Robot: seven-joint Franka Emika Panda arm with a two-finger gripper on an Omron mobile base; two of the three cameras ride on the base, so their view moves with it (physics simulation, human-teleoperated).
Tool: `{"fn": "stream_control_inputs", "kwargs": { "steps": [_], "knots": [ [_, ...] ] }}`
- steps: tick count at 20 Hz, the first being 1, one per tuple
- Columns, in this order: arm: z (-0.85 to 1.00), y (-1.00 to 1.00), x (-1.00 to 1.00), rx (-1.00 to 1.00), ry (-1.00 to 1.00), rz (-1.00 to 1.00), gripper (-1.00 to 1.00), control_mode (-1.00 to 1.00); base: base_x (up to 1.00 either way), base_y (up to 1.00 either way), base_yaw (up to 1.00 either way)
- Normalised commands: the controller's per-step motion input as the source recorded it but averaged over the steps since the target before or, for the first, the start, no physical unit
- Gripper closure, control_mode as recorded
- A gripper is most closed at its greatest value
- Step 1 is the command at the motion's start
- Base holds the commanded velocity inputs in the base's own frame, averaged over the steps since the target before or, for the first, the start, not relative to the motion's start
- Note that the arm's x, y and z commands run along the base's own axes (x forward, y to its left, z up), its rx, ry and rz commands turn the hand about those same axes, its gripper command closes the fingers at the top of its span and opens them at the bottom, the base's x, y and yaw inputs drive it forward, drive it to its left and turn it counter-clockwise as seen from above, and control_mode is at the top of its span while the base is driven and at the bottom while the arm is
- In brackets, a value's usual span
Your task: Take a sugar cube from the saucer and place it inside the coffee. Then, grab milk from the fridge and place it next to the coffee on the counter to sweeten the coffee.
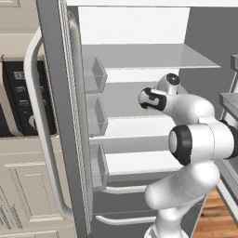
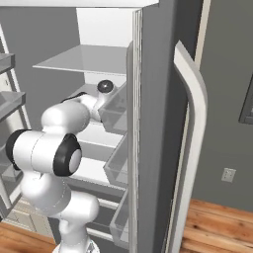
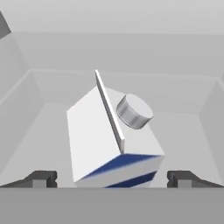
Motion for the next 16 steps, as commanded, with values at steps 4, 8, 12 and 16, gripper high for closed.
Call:
{"fn": "stream_control_inputs", "kwargs": {
  "steps": [4,8,12,16],
  "knots": [
    [-0.12,0.00,0.19,-0.05,0.00,0.04,-1.00,-1.00,0.00,0.00,0.00],
    [-0.08,0.00,0.25,-0.04,0.00,0.00,-1.00,-1.00,0.00,0.00,0.00],
    [-0.02,0.00,0.31,-0.01,0.00,0.00,-1.00,-1.00,0.00,0.00,0.00],
    [-0.01,0.00,0.28,0.00,0.00,0.00,-1.00,-1.00,0.00,0.00,0.00]
  ]
}}
